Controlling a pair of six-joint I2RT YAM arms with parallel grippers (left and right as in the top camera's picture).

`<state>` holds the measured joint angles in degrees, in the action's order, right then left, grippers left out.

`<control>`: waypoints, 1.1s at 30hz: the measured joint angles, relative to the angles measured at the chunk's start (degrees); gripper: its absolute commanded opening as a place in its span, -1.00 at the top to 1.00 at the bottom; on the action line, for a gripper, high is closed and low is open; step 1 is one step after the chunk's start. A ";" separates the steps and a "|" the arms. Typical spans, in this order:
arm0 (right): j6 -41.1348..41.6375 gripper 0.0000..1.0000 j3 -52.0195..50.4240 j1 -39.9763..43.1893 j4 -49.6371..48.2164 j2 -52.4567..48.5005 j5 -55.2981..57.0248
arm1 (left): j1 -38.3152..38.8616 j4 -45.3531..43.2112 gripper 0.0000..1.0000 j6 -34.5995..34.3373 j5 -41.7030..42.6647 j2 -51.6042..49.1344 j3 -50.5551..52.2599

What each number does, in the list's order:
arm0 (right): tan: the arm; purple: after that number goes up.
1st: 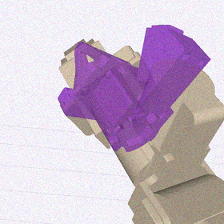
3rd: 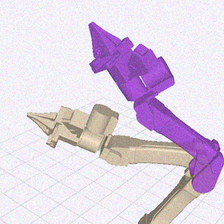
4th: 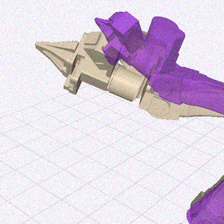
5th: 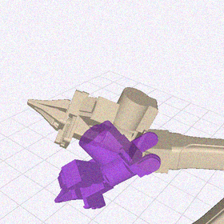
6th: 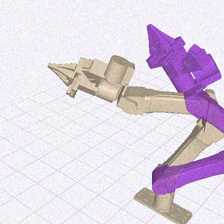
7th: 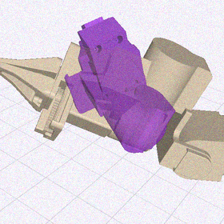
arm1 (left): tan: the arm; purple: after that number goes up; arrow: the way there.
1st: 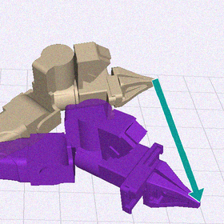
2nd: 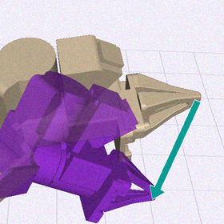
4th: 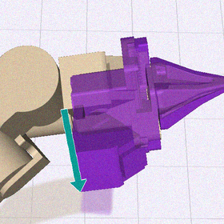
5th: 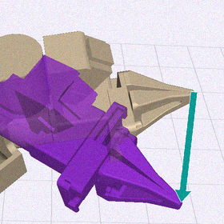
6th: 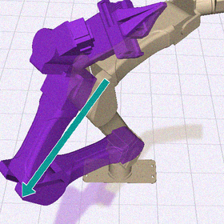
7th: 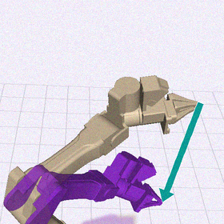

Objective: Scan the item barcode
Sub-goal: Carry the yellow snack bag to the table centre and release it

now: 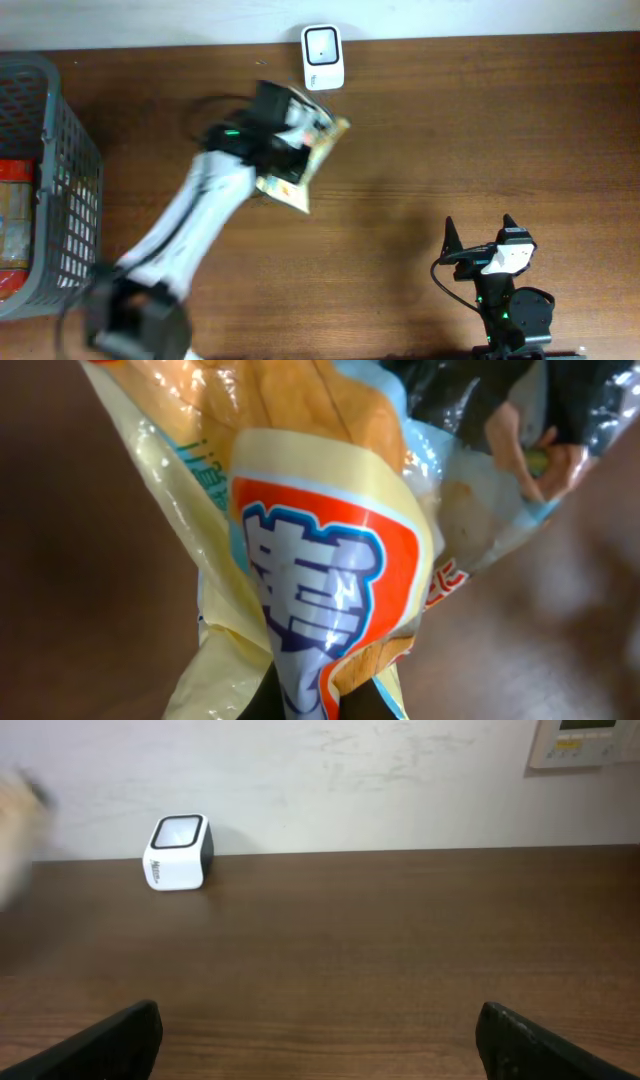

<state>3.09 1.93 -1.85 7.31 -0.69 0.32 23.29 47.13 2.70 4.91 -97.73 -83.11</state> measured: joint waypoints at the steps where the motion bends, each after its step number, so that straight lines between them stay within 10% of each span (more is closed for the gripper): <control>1: -0.07 -0.97 0.00 0.00 0.00 0.00 0.00 | 3.80 0.07 1.00 -0.46 0.17 -6.56 0.13; 3: -0.07 -0.97 0.00 0.00 0.00 0.00 -0.02 | 6.71 0.17 0.93 0.79 2.03 -11.04 0.39; 5: -0.07 -0.97 0.00 0.00 0.00 0.00 0.00 | 11.21 0.48 -0.99 4.02 5.51 -15.96 0.42; 12: -0.02 -0.97 0.00 0.00 0.00 0.00 0.00 | 6.21 12.52 -0.98 6.56 3.45 -14.34 -19.56; 19: -0.04 -0.97 0.02 0.00 0.02 0.00 0.00 | -31.76 30.56 -0.99 -6.54 -16.46 5.81 -41.55; 26: -0.07 -0.97 0.02 0.00 0.02 0.00 0.00 | -60.61 15.93 -0.99 -8.59 -14.73 4.83 -21.57; 33: -0.11 -0.97 0.04 0.00 0.02 0.00 0.00 | -67.38 -6.10 -0.99 0.66 -2.47 4.39 5.55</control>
<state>2.98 1.98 -1.85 7.33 -0.69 0.32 -44.10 41.04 3.36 2.44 -93.34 -77.56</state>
